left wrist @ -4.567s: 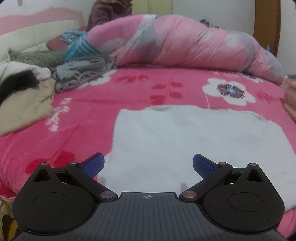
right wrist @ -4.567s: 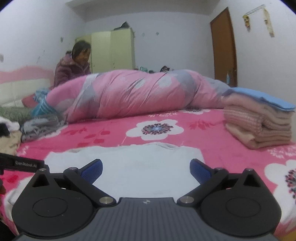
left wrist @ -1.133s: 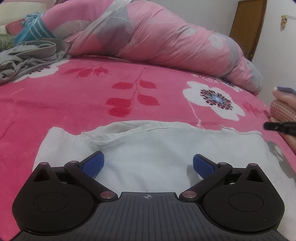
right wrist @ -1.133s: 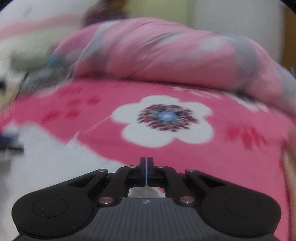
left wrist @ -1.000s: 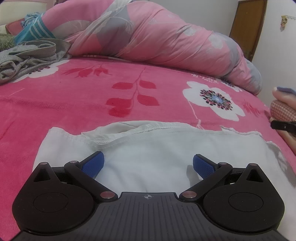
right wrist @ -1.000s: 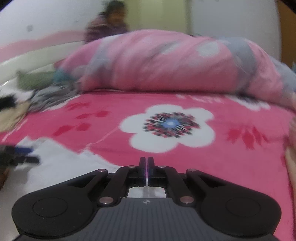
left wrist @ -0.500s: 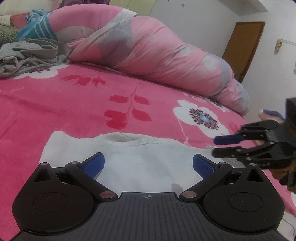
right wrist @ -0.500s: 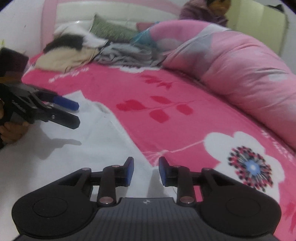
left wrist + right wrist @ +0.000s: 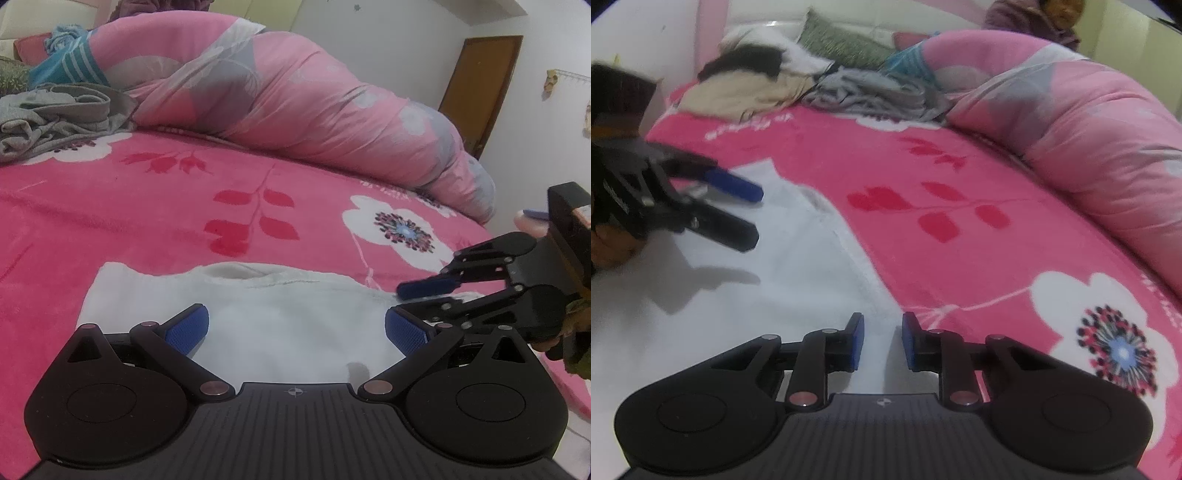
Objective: Fold clothes
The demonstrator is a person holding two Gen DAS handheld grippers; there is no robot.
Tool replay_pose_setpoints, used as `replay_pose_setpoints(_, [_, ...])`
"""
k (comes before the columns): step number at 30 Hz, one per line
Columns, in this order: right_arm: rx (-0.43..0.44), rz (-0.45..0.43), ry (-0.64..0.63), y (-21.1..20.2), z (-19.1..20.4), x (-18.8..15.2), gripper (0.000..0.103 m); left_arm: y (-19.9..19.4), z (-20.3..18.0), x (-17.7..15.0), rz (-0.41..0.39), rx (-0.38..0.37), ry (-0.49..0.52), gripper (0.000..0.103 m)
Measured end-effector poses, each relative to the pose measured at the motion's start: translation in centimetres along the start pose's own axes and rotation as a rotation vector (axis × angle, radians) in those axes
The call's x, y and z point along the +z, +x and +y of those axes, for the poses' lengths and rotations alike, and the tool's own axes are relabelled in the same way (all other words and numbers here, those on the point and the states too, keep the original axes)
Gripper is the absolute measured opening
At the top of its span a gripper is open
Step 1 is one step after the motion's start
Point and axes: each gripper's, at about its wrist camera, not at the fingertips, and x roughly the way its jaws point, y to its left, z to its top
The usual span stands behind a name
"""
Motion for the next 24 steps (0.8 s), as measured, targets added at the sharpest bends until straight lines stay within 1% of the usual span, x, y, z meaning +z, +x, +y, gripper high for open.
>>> replay_pose_setpoints(1, [0.001,0.006,-0.007,0.2,0.1,0.0,0.0,0.0,0.1,0.0,0.001,0.0,-0.004,0.103])
replay_pose_setpoints(2, [-0.011,0.001,-0.014,0.1,0.3,0.0,0.0,0.0,0.2,0.0,0.0,0.0,-0.007,0.103])
replay_pose_setpoints(4, [-0.034,-0.05,-0.02,-0.7,0.6,0.3,0.0,-0.1,0.3,0.0,-0.002,-0.001,-0.014,0.103])
replay_pose_setpoints(5, [-0.053,-0.082,-0.009,-1.2,0.5,0.4,0.0,-0.1,0.3,0.0,-0.004,0.0,-0.015,0.103])
replay_pose_setpoints(7, [-0.085,-0.116,0.017,-1.7,0.3,0.5,0.0,-0.2,0.3,0.0,-0.006,0.0,-0.016,0.103])
replay_pose_setpoints(8, [-0.097,-0.104,0.034,-1.4,0.0,0.4,0.0,-0.2,0.3,0.0,-0.009,0.0,-0.017,0.103])
replay_pose_setpoints(10, [-0.132,-0.047,0.052,-0.2,-0.3,0.2,0.0,-0.7,0.3,0.0,-0.028,-0.005,-0.017,0.103])
replay_pose_setpoints(12, [-0.147,-0.028,0.083,0.0,-0.6,0.2,0.0,-1.3,0.4,0.1,-0.056,-0.014,-0.015,0.103])
replay_pose_setpoints(15, [-0.118,-0.111,0.122,-1.8,-0.7,1.8,0.0,-2.7,1.0,0.2,-0.103,-0.045,-0.021,0.103])
replay_pose_setpoints(17, [-0.086,-0.148,0.109,-2.6,-0.4,3.1,0.001,-3.6,1.5,0.3,-0.123,-0.066,-0.033,0.103])
replay_pose_setpoints(19, [-0.039,-0.144,0.077,-2.2,0.3,4.6,0.002,-4.5,2.1,0.5,-0.137,-0.084,-0.053,0.103])
replay_pose_setpoints(21, [0.005,-0.128,0.039,-0.8,1.4,6.0,0.002,-5.5,3.0,0.5,-0.166,-0.087,-0.067,0.103])
replay_pose_setpoints(23, [0.048,-0.111,0.0,0.6,2.6,7.3,0.007,-6.1,3.9,0.5,-0.197,-0.066,-0.063,0.103])
replay_pose_setpoints(24, [0.07,-0.102,-0.02,1.3,3.2,8.0,0.015,-6.3,4.4,0.5,-0.208,-0.05,-0.061,0.103])
